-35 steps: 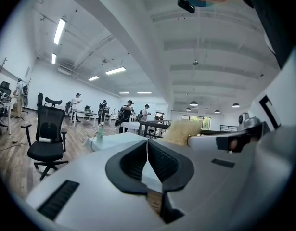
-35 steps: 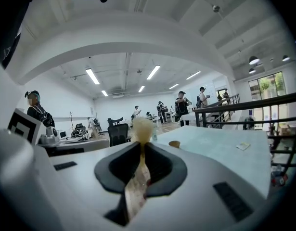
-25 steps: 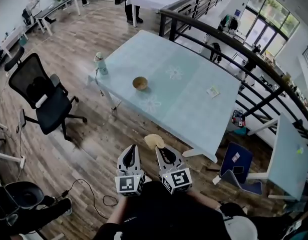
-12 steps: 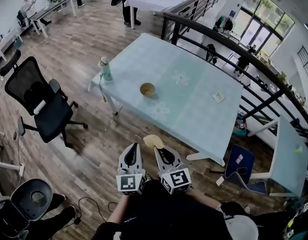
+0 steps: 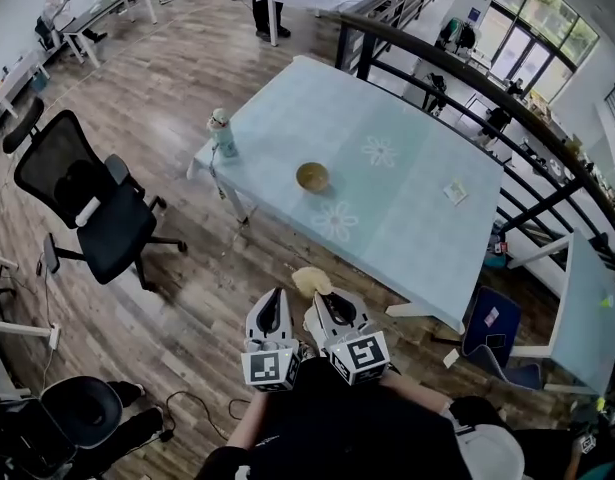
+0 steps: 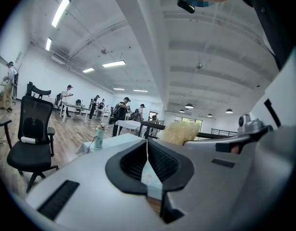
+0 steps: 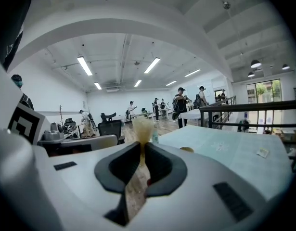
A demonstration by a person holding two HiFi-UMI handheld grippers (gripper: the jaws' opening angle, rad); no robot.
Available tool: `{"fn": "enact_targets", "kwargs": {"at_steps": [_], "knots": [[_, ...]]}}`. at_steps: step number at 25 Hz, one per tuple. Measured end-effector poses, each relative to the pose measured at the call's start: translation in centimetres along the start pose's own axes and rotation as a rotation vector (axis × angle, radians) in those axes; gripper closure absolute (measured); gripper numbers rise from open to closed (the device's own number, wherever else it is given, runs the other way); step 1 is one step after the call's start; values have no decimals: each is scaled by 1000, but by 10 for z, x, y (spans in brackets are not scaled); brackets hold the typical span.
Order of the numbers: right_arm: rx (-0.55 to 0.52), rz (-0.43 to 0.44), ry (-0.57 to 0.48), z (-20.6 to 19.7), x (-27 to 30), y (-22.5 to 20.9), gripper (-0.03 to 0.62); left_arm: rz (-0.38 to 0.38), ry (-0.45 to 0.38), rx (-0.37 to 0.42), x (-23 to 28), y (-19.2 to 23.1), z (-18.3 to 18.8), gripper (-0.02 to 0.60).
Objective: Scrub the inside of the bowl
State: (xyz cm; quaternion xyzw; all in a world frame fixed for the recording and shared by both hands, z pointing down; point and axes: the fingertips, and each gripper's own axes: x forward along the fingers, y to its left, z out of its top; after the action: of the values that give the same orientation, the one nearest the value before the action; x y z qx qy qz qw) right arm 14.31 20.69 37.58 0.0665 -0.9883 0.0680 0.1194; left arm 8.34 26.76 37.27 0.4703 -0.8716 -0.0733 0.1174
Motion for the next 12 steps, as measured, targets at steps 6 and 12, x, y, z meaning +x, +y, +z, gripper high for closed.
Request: {"fn": "enact_targets", "kwargs": {"at_steps": [6,12], "knots": [[11,50,20,5,47,-5,556,26,9,-1,28,25,0,565],[30,56,32,19,98,-42,556,51,42,7,87,43,14,565]]}}
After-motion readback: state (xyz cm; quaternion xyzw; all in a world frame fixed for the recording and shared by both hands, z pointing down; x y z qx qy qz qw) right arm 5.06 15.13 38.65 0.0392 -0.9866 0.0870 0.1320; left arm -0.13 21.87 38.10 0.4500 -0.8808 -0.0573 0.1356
